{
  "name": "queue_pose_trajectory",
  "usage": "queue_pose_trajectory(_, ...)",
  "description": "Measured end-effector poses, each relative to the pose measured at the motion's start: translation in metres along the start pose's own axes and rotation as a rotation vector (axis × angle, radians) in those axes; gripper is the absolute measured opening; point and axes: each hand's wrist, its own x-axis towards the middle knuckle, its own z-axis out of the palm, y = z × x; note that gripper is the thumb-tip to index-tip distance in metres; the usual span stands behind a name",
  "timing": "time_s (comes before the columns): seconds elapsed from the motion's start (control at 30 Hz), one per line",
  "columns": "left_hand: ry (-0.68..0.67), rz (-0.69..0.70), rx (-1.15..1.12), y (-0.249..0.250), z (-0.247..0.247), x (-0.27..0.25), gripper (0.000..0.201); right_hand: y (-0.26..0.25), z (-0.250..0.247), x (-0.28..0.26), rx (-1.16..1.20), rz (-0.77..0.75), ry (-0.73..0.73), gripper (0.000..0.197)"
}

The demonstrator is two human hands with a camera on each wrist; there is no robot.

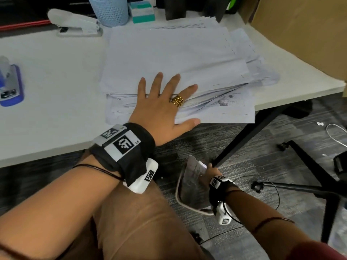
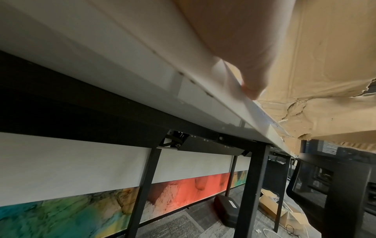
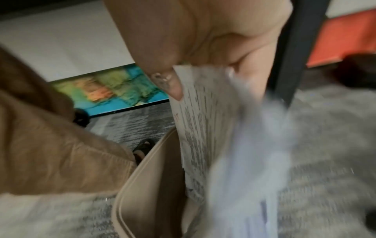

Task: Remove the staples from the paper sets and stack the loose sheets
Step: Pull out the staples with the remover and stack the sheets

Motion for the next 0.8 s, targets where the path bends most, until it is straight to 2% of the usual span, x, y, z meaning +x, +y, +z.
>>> queue_pose_trajectory(0.07, -0.003, 0.003, 0.007, 0.000, -0.001, 0.000, 0.080, 0.005, -0.004, -0.001, -0.032, -0.057, -0.021, 0.042)
queue_pose_trajectory(0.2, 0.010, 0.015, 0.021, -0.002, -0.001, -0.001, 0.081, 0.014, 0.005, -0.002, -0.071, -0.081, 0.067, 0.034)
queue_pose_trajectory(0.27, 0.024, 0.017, 0.023, -0.002, 0.000, -0.001, 0.081, 0.023, 0.021, -0.002, -0.111, -0.103, 0.148, 0.040)
queue_pose_trajectory(0.33, 0.033, 0.028, 0.021, -0.002, 0.000, -0.001, 0.081, 0.029, 0.038, -0.002, -0.178, -0.129, 0.154, 0.052)
queue_pose_trajectory(0.47, 0.052, 0.038, 0.035, -0.001, 0.001, -0.002, 0.079, 0.037, 0.070, 0.011, -0.081, -0.063, 0.048, 0.070)
queue_pose_trajectory(0.57, 0.055, 0.038, 0.037, -0.001, 0.001, -0.001, 0.078, 0.038, 0.087, 0.016, -0.166, -0.089, 0.012, 0.074)
queue_pose_trajectory(0.67, 0.031, 0.027, 0.044, 0.000, 0.000, 0.000, 0.078, 0.031, 0.077, 0.016, -0.088, -0.120, -0.034, 0.073)
queue_pose_trajectory(0.8, 0.001, 0.010, 0.042, 0.000, 0.000, 0.000, 0.078, 0.012, 0.030, 0.004, -0.059, -0.187, 0.184, 0.068)
